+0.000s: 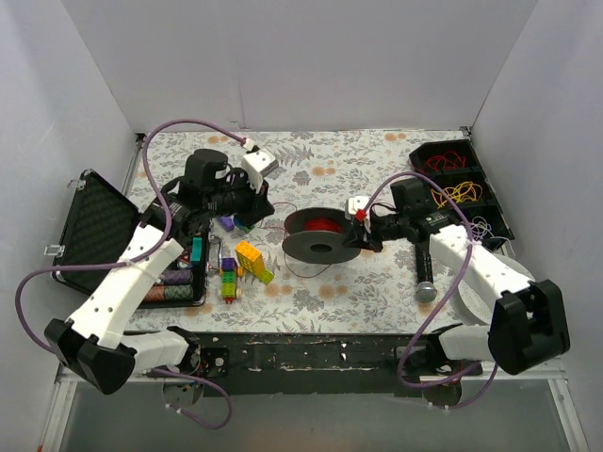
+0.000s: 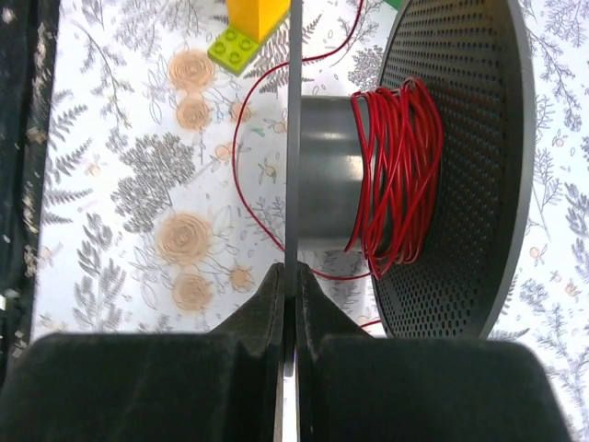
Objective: Wrap the cables
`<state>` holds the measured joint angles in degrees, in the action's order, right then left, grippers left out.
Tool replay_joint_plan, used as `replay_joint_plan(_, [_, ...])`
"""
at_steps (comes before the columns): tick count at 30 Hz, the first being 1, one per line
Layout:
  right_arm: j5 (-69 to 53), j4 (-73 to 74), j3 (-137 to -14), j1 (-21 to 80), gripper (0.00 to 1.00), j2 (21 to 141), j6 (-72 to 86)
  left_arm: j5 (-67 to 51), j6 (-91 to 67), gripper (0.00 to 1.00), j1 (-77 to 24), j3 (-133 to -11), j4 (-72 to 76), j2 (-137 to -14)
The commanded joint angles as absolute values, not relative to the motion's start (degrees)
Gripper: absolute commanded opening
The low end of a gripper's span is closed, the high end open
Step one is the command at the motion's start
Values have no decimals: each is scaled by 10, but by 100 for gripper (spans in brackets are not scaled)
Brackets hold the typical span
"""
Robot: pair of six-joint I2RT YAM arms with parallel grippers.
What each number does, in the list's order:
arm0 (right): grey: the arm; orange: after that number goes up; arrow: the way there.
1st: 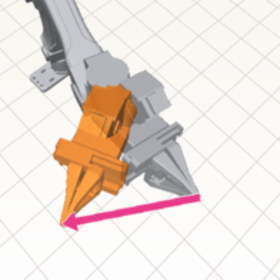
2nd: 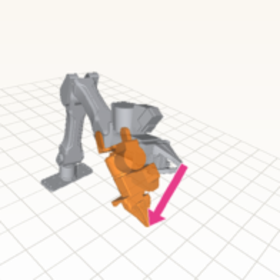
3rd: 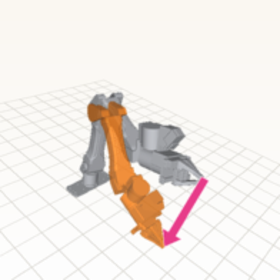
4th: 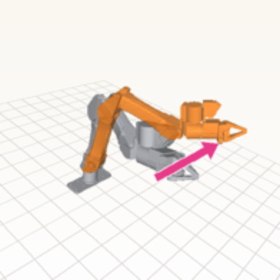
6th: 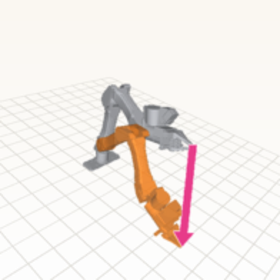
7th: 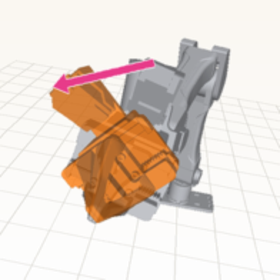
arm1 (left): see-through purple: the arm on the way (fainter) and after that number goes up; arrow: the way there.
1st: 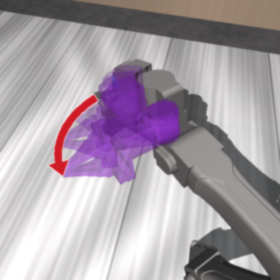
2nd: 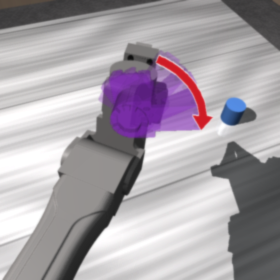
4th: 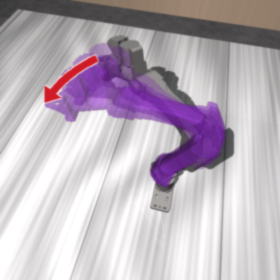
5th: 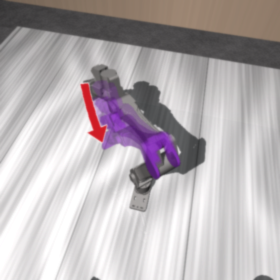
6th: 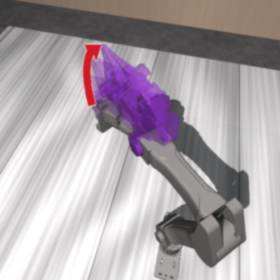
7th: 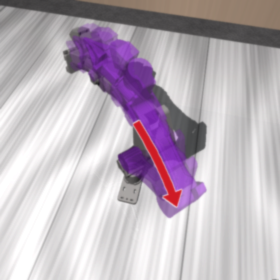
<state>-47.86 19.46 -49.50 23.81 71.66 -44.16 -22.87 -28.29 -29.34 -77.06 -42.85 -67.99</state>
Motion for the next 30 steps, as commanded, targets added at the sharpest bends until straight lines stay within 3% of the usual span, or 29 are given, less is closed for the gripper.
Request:
replay_joint_plan(1, [-525, 226, -569, 240, 1, 759, -557, -236, -280, 0, -290, -749, -393, -699])
replay_joint_plan(4, [-523, 312, -597, 240, 1, 785, -600, -286, -286, 0, -291, -751, -377, -726])
replay_joint_plan(8, [-525, 307, -600, 240, 34, 769, -599, -309, -290, 0, -291, -763, -355, -754])
replay_joint_plan(10, [-527, 281, -599, 240, 45, 756, -578, -306, -290, 0, -291, -771, -351, -765])
replay_joint_plan(12, [-526, 257, -599, 240, 50, 751, -557, -313, -291, 0, -291, -773, -345, -769])
replay_joint_plan(23, [-555, 272, -679, 240, 58, 763, -490, -341, -293, 0, -291, -808, -332, -782])
replay_joint_plan(27, [-533, 170, -693, 236, 61, 759, -311, -344, -294, 0, -292, -817, -323, -791])
replay_joint_plan(30, [-533, 50, -677, 234, 61, 766, -86, -345, -303, 0, -291, -823, -315, -797])
